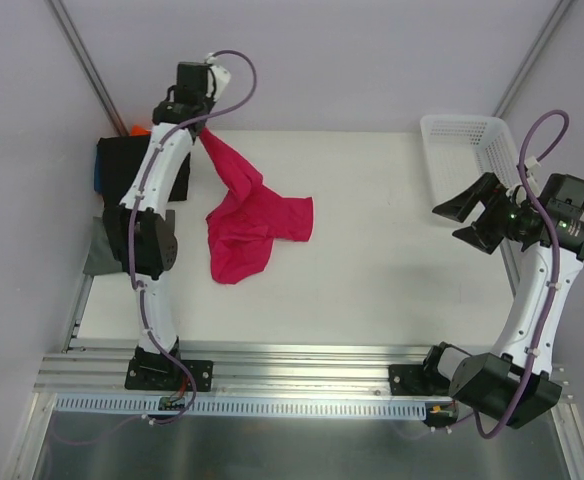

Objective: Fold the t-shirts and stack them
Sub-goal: Flatten the tshirt out

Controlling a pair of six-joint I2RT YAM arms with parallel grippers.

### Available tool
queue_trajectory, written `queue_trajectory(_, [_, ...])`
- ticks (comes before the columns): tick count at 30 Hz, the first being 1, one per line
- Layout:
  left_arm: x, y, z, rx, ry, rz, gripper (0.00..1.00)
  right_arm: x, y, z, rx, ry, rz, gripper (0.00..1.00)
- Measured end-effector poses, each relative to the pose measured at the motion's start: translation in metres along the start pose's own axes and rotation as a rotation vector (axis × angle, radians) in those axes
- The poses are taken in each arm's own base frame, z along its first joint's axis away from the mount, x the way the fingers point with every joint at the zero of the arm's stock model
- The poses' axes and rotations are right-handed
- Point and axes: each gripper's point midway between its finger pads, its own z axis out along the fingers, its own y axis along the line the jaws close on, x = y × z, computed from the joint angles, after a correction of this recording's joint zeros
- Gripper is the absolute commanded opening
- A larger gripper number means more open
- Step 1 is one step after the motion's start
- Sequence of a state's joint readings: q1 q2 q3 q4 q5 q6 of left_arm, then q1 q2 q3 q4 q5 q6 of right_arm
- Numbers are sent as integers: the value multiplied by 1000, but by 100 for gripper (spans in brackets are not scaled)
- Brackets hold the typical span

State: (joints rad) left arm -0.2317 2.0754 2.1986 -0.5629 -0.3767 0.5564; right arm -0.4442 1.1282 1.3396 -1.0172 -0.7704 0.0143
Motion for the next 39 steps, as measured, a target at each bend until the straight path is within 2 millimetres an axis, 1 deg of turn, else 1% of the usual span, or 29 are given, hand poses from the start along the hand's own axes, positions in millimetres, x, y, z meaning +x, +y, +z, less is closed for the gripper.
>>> queue_trajectory(2, [28, 34, 8, -47, 52, -36, 0, 0, -2, 2, 1, 5, 4, 94])
queue_trajectory(3, [45, 43, 9, -58, 84, -45, 0, 1, -3, 3, 1, 7, 6, 94])
queue_trajectory(4, [62, 48, 5, -58, 120, -44, 0, 1, -3, 3, 1, 8, 7, 94])
queue_trajectory(5, [75, 45, 0, -46, 146, -34, 0, 1, -3, 4, 1, 8, 6, 94])
queue_trajectory(6, [86, 35, -10, -23, 170, -12, 0, 0, -3, 4, 0, 6, 4, 94])
queue_trajectory(7, [92, 20, -22, 11, 183, 15, 0, -1, -3, 4, -1, 4, 2, 94])
queue_trajectory(10, [95, -43, -54, 146, 168, 106, 0, -2, -2, 4, -7, -2, 2, 94])
queue_trajectory(12, [104, -86, -70, 253, 172, 153, 0, -3, -1, 4, -9, -1, 3, 94])
queue_trajectory(13, [112, -105, -75, 308, 191, 164, 0, -3, -1, 4, -10, 0, 5, 94])
queue_trajectory(15, [136, -130, -79, 390, 257, 158, 0, -3, -1, 5, -11, 3, 8, 94])
queue_trajectory(17, [164, -143, -81, 447, 348, 129, 0, -3, -2, 6, -12, 7, 12, 94])
queue_trajectory(18, [174, -149, -82, 467, 384, 116, 0, -3, -3, 7, -11, 9, 14, 94])
queue_trajectory(20, [186, -154, -82, 490, 431, 93, 0, -4, -4, 8, -9, 13, 20, 94])
queue_trajectory(24, [197, -155, -73, 508, 479, 30, 0, -5, -7, 9, 2, 16, 26, 94])
queue_trajectory(26, [200, -153, -63, 503, 497, 7, 0, -6, -8, 10, 7, 16, 28, 94])
queue_trajectory(30, [217, -155, -39, 500, 559, -39, 0, -11, -13, 12, 26, 15, 36, 94])
queue_trajectory(32, [225, -160, -27, 504, 590, -48, 0, -15, -16, 12, 38, 12, 39, 94])
queue_trajectory(35, [235, -176, -11, 525, 633, -58, 0, -21, -17, 10, 50, 6, 27, 94])
queue_trajectory(37, [240, -184, -4, 533, 653, -58, 0, -24, -17, 10, 52, 3, 17, 93])
queue_trajectory(39, [239, -187, -3, 537, 668, -54, 0, -26, -17, 10, 52, 3, 15, 93])
